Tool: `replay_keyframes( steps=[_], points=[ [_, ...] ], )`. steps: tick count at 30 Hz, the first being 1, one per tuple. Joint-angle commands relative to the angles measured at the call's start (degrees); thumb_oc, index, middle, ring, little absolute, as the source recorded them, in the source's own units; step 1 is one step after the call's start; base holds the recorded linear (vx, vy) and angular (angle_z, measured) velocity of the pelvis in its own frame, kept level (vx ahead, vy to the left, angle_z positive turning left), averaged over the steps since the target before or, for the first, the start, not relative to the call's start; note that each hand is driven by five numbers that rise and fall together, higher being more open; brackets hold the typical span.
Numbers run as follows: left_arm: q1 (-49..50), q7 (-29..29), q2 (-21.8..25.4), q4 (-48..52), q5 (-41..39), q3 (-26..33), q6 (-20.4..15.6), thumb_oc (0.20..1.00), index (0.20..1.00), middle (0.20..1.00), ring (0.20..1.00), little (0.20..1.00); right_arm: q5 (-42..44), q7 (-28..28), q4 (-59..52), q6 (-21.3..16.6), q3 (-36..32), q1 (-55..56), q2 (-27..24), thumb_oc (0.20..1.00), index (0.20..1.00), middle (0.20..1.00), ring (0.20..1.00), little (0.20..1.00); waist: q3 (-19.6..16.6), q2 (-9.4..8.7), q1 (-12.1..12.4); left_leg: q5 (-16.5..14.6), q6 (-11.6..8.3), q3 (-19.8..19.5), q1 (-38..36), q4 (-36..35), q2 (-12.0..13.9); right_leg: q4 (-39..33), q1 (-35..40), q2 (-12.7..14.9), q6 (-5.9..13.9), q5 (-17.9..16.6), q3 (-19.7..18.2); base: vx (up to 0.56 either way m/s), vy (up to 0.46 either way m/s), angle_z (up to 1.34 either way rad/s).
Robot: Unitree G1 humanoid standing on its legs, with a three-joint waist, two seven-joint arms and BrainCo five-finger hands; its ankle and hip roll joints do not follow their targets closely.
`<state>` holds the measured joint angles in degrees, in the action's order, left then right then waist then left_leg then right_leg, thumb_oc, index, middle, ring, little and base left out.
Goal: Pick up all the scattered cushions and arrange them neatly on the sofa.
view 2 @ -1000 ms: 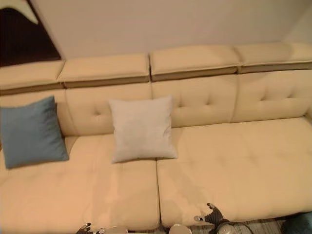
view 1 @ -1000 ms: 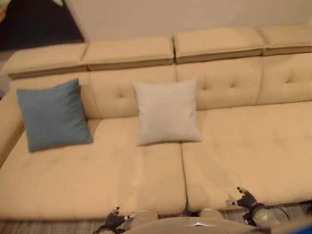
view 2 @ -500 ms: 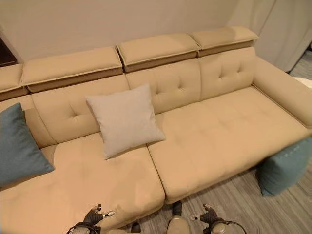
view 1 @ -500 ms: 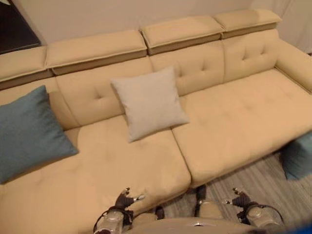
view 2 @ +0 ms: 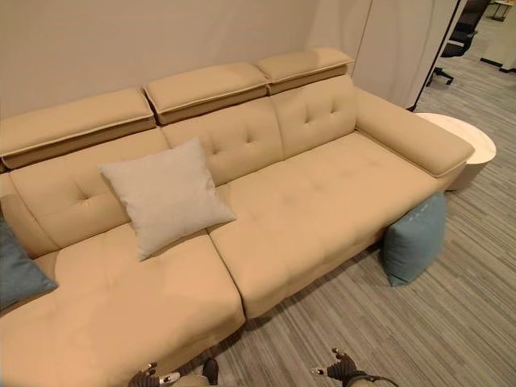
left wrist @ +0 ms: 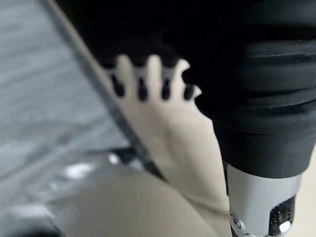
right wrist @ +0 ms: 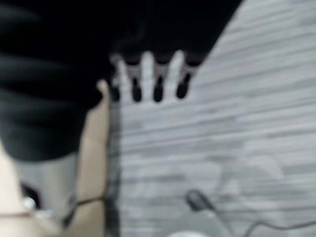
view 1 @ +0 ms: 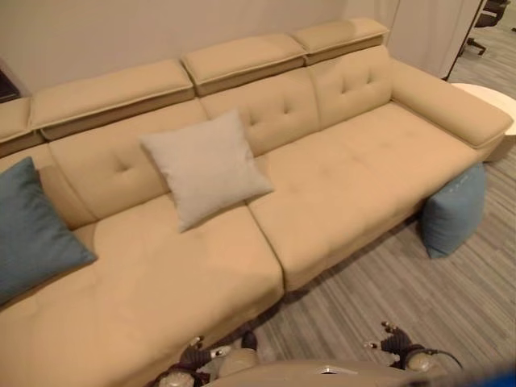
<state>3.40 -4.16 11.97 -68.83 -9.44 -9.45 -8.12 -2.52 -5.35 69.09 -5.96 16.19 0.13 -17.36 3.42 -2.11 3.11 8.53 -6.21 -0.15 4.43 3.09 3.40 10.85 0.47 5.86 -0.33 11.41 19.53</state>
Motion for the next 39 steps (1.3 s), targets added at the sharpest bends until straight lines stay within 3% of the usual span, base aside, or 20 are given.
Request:
replay_keyframes(
  steps=[1, 2, 3, 6, 10, 11, 14, 15, 16, 19, 22, 29, 34, 36, 39],
  points=[
    [-4.2, -0.9, -0.5, 0.1, -1.1, 1.2, -1.5, 1.0, 1.0, 1.0, 1.0, 1.0, 2.2, -1.0, 0.7, -0.7, 0.0, -3.9, -0.6, 1.0, 1.0, 1.0, 1.0, 1.0, 3.8, -1.61, 0.6, -9.8, 1.64, -7.0, -2.1, 4.6, -6.3, -12.0, 3.2, -0.8, 7.48, -10.7, -4.8, -0.1, -0.039, -0.27],
    [-4.2, -0.9, -0.5, 0.1, -1.1, 1.2, -1.5, 1.0, 1.0, 1.0, 1.0, 1.0, 2.2, -1.0, 0.7, -0.7, 0.0, -3.9, -0.6, 1.0, 1.0, 1.0, 1.0, 1.0, 3.9, -1.6, 0.6, -9.9, 1.64, -7.0, -2.2, 4.6, -6.3, -12.0, 3.3, -0.9, 7.48, -10.7, -4.8, -0.07, -0.008, -0.39],
    [-4.1, -0.7, -1.0, -0.3, -0.9, 0.7, -1.5, 1.0, 1.0, 1.0, 1.0, 1.0, 1.9, -0.8, 1.8, -0.6, 0.0, -3.3, -0.8, 1.0, 1.0, 1.0, 1.0, 1.0, 3.7, -1.81, 1.0, -10.8, 1.66, -10.9, -3.0, 5.1, -7.1, -11.8, 2.7, -0.9, 7.53, -11.3, -6.9, -0.04, 0.004, -0.59],
    [-3.6, -0.7, -1.5, -0.4, -0.6, -0.1, -1.3, 1.0, 1.0, 1.0, 1.0, 1.0, 2.0, -0.5, 1.9, -0.5, -0.5, -2.4, -0.8, 1.0, 1.0, 1.0, 1.0, 1.0, 3.6, -1.5, 0.6, -12.2, 2.56, -12.4, -4.1, 2.4, -7.3, -11.1, 1.3, -0.8, 8.11, -12.0, -9.0, -0.07, 0.046, -0.82],
    [-3.7, -0.6, -1.5, -1.2, 0.5, -0.8, -1.3, 1.0, 1.0, 1.0, 1.0, 1.0, 2.4, -0.3, 1.4, -0.6, -0.5, -2.2, -0.3, 1.0, 1.0, 1.0, 1.0, 1.0, 3.8, -1.72, 0.2, -12.3, 3.63, -12.5, -5.2, 0.4, -8.0, -11.0, -0.1, -0.2, 9.03, -14.0, -11.0, -0.08, 0.098, -0.5],
    [-4.1, -0.6, -1.2, -1.2, 1.4, -1.0, -1.3, 1.0, 1.0, 1.0, 1.0, 1.0, 2.5, -0.3, 0.6, -0.9, -0.2, -2.8, 0.2, 1.0, 1.0, 1.0, 1.0, 1.0, 4.2, -1.77, -0.1, -11.9, 4.18, -10.9, -5.8, -1.6, -7.8, -11.2, -2.0, 0.3, 10.36, -15.9, -12.0, -0.12, 0.094, -0.63],
    [-4.8, -0.9, -0.6, -1.4, 1.7, -1.0, -1.4, 1.0, 1.0, 1.0, 1.0, 1.0, 2.9, -0.4, 0.1, -0.9, 0.2, -3.5, 0.9, 1.0, 1.0, 1.0, 1.0, 1.0, 4.5, -1.65, -0.1, -11.7, 4.62, -9.0, -5.9, -2.3, -7.4, -10.8, -3.7, 0.7, 11.09, -16.8, -12.2, -0.12, 0.07, -0.96],
    [-5.6, -1.3, 0.1, -1.6, 2.2, -1.3, -1.3, 1.0, 1.0, 1.0, 1.0, 1.0, 2.8, -0.5, -0.2, -0.8, 0.6, -4.6, 1.7, 1.0, 1.0, 1.0, 1.0, 1.0, 5.4, -1.72, 0.9, -11.5, 4.67, -6.2, -5.5, -2.0, -6.6, -9.4, -5.2, 1.8, 11.07, -17.3, -6.8, -0.3, 0.096, -1.99],
    [-5.7, -1.2, 0.4, -1.7, 2.7, -0.7, -1.1, 1.0, 1.0, 1.0, 1.0, 1.0, 1.9, -0.8, 0.0, -0.8, 0.8, -4.5, 2.0, 1.0, 1.0, 1.0, 1.0, 1.0, 5.7, -1.26, 3.1, -11.6, 4.77, -2.6, -5.4, -2.0, -5.6, -7.2, -3.6, 4.0, 10.47, -15.3, 4.6, -0.3, 0.091, -1.86],
    [-5.6, -1.0, 1.0, -1.9, 2.2, 0.5, -0.9, 1.0, 1.0, 1.0, 1.0, 1.0, 1.8, -0.3, 0.6, -0.8, 0.5, -4.3, 2.6, 1.0, 1.0, 1.0, 1.0, 1.0, 5.3, -1.31, 3.2, -11.3, 5.22, 0.3, -6.0, -2.2, -5.2, -3.6, -2.2, 2.8, 9.67, -12.4, 7.1, -0.09, 0.031, -1.31],
    [-5.5, -0.7, 1.0, -2.3, 2.4, 0.8, -0.6, 1.0, 1.0, 1.0, 1.0, 1.0, 1.9, -0.3, 1.5, -0.4, 0.3, -4.6, 2.8, 1.0, 1.0, 1.0, 1.0, 1.0, 4.3, -1.89, 3.6, -11.2, 5.05, 2.9, -5.5, -1.8, -5.1, -6.1, -0.5, 2.6, 9.55, -12.0, 9.3, -0.05, -0.062, -0.56],
    [-5.4, -1.0, -0.3, -2.7, 2.4, 0.5, -0.9, 1.0, 1.0, 1.0, 1.0, 1.0, 4.5, -0.6, 1.9, -0.7, -0.8, -4.4, 2.5, 1.0, 1.0, 1.0, 1.0, 1.0, 2.3, -1.2, 1.4, -11.4, 4.33, 4.9, -7.3, -2.6, -4.4, -12.8, 1.8, 0.4, 8.69, -12.9, 5.9, 0.03, -0.117, -0.3],
    [-6.4, -0.9, -1.4, -2.0, 2.6, -1.5, -0.9, 1.0, 1.0, 1.0, 1.0, 1.0, 8.4, -0.9, 2.9, -1.3, -3.0, -3.7, 2.2, 1.0, 1.0, 1.0, 1.0, 1.0, 3.0, -1.22, -1.3, -12.8, 2.2, 6.6, -6.2, 3.7, -2.4, -14.5, 3.0, -0.8, 7.71, -12.5, 4.0, 0.03, -0.115, -0.24],
    [-6.6, -0.8, -1.5, -1.8, 1.9, -1.6, -1.0, 1.0, 1.0, 1.0, 1.0, 1.0, 8.5, -0.9, 3.2, -1.4, -2.5, -3.9, 2.1, 1.0, 1.0, 1.0, 1.0, 1.0, 3.9, -1.47, -0.9, -12.7, 1.96, 5.1, -6.0, 7.6, -1.9, -14.9, 4.2, -1.9, 6.88, -12.0, 2.1, 0.07, -0.108, -0.22],
    [-7.2, -1.1, -1.7, -1.7, 0.2, -2.3, -1.2, 1.0, 1.0, 1.0, 1.0, 1.0, 8.4, -1.0, 3.1, -1.4, -1.6, -4.9, 2.0, 1.0, 1.0, 1.0, 1.0, 1.0, 4.7, -2.37, 0.6, -12.8, 2.56, -2.5, -1.6, 8.3, -5.8, -14.4, 4.2, -2.3, 6.49, -11.5, -1.3, 0.09, -0.053, -0.69]
  ],
)
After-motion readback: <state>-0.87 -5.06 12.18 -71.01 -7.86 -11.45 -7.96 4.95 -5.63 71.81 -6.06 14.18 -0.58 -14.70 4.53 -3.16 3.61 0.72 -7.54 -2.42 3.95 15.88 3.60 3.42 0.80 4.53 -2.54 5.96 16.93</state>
